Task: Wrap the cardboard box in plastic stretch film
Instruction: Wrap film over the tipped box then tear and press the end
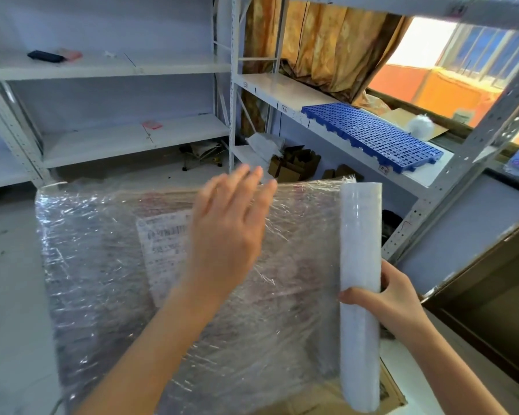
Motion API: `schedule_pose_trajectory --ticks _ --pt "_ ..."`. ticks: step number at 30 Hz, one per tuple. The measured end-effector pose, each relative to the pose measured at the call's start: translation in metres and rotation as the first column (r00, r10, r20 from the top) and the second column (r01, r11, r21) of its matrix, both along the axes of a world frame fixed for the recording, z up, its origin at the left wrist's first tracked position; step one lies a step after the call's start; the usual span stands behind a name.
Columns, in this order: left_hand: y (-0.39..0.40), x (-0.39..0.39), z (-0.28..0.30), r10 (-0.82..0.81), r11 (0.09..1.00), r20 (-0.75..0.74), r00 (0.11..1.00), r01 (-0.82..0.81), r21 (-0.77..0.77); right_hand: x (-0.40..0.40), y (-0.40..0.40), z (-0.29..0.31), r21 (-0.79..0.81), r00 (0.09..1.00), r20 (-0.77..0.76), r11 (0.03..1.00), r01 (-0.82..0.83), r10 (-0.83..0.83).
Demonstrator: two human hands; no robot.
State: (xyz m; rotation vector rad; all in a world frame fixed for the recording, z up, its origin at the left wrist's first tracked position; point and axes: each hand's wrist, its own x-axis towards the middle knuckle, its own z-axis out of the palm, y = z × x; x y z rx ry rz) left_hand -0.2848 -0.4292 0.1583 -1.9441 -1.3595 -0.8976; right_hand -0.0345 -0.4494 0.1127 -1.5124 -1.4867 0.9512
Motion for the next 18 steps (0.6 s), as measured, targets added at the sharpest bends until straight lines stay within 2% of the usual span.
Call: schedule_pose_trajectory --ticks 1,3,5,8,15,18 --pt "-0.01 0.007 -0.013 -0.04 0.999 -0.046 0.998 0.04 0.004 0.0 0.001 0.0 -0.002 1.0 0.009 1.0 -0.007 0.007" --pt "-0.032 0.024 -0.045 -0.119 0.99 -0.166 0.979 0.105 -0.093 0.001 0.004 -0.002 -0.003 0.999 0.027 1.0 -0.018 0.018" --pt "-0.045 0.03 -0.076 -0.102 0.981 -0.268 0.958 0.052 -0.187 0.002 0.006 -0.004 0.001 0.999 0.037 0.999 -0.033 0.033" --pt "-0.044 0.028 -0.094 -0.067 0.973 -0.256 0.964 0.006 -0.232 0.002 0.006 -0.007 -0.001 0.997 0.053 0.998 -0.064 0.064" --pt "-0.035 0.028 -0.088 -0.02 0.96 -0.222 0.975 -0.044 -0.276 0.004 -0.002 -0.008 -0.031 0.988 0.066 0.99 -0.141 0.143" --pt "-0.034 0.027 -0.086 -0.014 0.963 -0.217 0.976 -0.045 -0.264 0.003 -0.006 -0.007 0.0 0.99 0.092 0.994 -0.105 0.105"
